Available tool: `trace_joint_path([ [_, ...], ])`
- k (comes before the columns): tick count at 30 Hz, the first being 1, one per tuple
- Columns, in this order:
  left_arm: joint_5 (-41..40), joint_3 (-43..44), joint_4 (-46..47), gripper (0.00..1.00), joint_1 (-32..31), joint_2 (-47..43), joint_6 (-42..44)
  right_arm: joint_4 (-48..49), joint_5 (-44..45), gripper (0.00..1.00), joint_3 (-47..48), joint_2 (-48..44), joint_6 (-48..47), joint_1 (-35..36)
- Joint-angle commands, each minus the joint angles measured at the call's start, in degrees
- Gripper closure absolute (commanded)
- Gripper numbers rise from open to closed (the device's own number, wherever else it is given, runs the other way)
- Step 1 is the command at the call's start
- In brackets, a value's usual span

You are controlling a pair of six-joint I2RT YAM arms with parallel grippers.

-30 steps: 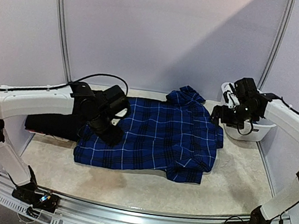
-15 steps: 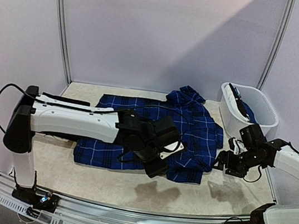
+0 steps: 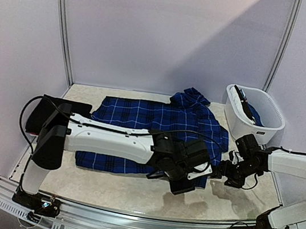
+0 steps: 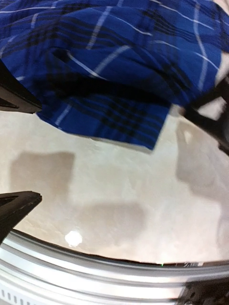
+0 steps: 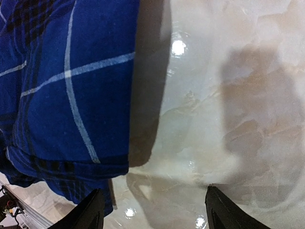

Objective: Fold and stack the mixed laundry pile
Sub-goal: Pick up the flattened shirt from the center of the board.

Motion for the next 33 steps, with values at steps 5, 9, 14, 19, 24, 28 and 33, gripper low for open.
trace_joint_path([
  [5,3.1,7.2,4.8,0.45,-2.1,7.0,8.3,4.8,-0.1,0.31,4.9,5.8,0.0,-0.3],
  [9,4.8,8.0,7.1,0.47,-2.6,8.9,11.2,5.3,-1.6,0.35,7.4,8.5,-1.1,-0.9],
  [14,2.1,9.8,9.5,0.52,-2.6,13.2,12.9,4.4,-2.7,0.47,10.1,11.3,-3.0,-1.8],
  [19,-0.3,9.8,13.2,0.56,-2.5,15.9,13.8,2.0,-2.4,0.53,11.8,12.4,-4.8,-2.0],
  [24,-0.7,9.2,16.7,0.62,-2.1,18.2,14.0,0.0,-0.9,0.54,11.9,12.6,-5.9,-2.9],
  [28,-1.3,8.9,19.0,0.72,-1.7,19.7,14.2,-0.5,-1.1,0.55,11.8,12.6,-5.9,-3.8],
  [33,-1.2,9.1,20.5,0.96,-1.3,20.8,14.5,-1.4,-0.9,0.55,11.8,12.0,-6.3,-4.2],
])
